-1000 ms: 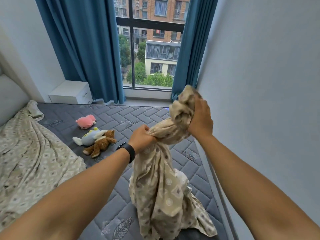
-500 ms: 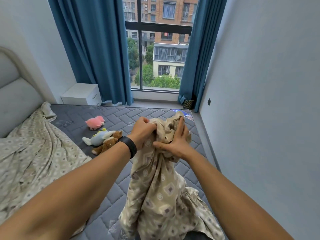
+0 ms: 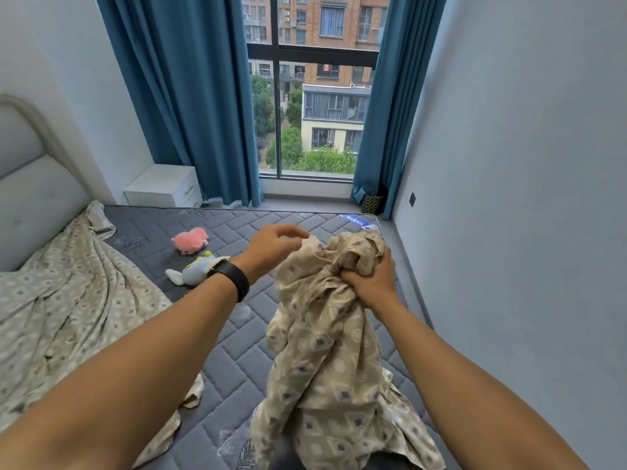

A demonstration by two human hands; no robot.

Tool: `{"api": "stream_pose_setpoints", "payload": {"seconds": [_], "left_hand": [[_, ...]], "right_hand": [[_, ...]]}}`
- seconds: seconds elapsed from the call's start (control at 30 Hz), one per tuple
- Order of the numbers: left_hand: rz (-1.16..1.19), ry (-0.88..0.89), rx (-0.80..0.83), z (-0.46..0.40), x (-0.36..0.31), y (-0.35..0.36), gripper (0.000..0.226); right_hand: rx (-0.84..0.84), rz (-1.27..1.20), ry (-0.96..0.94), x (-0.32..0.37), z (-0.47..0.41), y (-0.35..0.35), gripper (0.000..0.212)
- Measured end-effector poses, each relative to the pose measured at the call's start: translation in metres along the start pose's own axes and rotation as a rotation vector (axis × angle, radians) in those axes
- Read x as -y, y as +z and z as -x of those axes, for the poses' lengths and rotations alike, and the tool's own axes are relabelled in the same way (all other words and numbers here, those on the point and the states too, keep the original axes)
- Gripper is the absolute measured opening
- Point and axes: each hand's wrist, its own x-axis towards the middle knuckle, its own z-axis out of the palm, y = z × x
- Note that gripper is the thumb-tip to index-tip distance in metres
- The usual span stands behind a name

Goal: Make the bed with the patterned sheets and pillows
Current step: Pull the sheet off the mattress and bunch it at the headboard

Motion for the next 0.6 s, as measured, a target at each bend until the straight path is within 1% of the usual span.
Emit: {"api": "stream_pose_setpoints", "payload": {"seconds": [0.07, 0.1, 0.13, 0.17, 0.2, 0.23, 0.27, 0.3, 0.33, 0.37, 0.43, 0.5, 0.53, 0.57, 0.6], "left_hand": [[-0.123, -0.129, 0.147, 0.005, 0.023, -0.004, 0.054], [-0.218, -0.183, 0.251, 0.008, 0.04, 0.0, 0.072], [-0.314, -0.193, 0.339, 0.012, 0.054, 0.007, 0.093], [-0.381, -0.17, 0.392, 0.013, 0.069, 0.016, 0.114], [-0.433, -0.121, 0.41, 0.013, 0.08, 0.026, 0.133], [-0.461, -0.059, 0.386, 0.012, 0.084, 0.036, 0.147], [-0.467, -0.01, 0.342, 0.008, 0.088, 0.045, 0.155], [-0.45, 0.034, 0.314, 0.004, 0.089, 0.052, 0.157], [-0.416, 0.058, 0.307, 0.002, 0.084, 0.059, 0.153], [-0.365, 0.066, 0.306, -0.001, 0.079, 0.065, 0.148], [-0.238, 0.056, 0.315, -0.004, 0.065, 0.069, 0.138], [-0.133, 0.023, 0.328, -0.008, 0.057, 0.069, 0.12], [-0.11, 0.003, 0.325, -0.01, 0.056, 0.067, 0.106], [-0.12, -0.019, 0.317, -0.009, 0.055, 0.065, 0.093], [-0.144, -0.047, 0.296, -0.011, 0.057, 0.064, 0.082]], "right_hand": [[-0.033, -0.15, 0.086, -0.01, -0.003, -0.008, 0.085], [-0.025, -0.258, 0.138, -0.014, -0.005, -0.01, 0.085], [-0.011, -0.371, 0.18, -0.018, -0.01, -0.01, 0.085], [0.012, -0.468, 0.208, -0.015, -0.01, -0.011, 0.083], [0.043, -0.547, 0.225, -0.005, -0.007, -0.014, 0.076], [0.09, -0.605, 0.22, 0.009, -0.001, -0.019, 0.065], [0.149, -0.652, 0.207, 0.021, 0.002, -0.021, 0.05], [0.203, -0.704, 0.201, 0.03, 0.002, -0.023, 0.037], [0.235, -0.758, 0.197, 0.036, 0.001, -0.025, 0.029], [0.25, -0.82, 0.187, 0.042, -0.001, -0.027, 0.025], [0.239, -0.941, 0.21, 0.051, -0.008, -0.03, 0.028], [0.215, -1.013, 0.226, 0.055, -0.015, -0.036, 0.044], [0.167, -0.98, 0.214, 0.055, -0.019, -0.041, 0.047], [0.091, -0.865, 0.182, 0.053, -0.021, -0.049, 0.049], [0.0, -0.656, 0.118, 0.051, -0.024, -0.057, 0.059]]}}
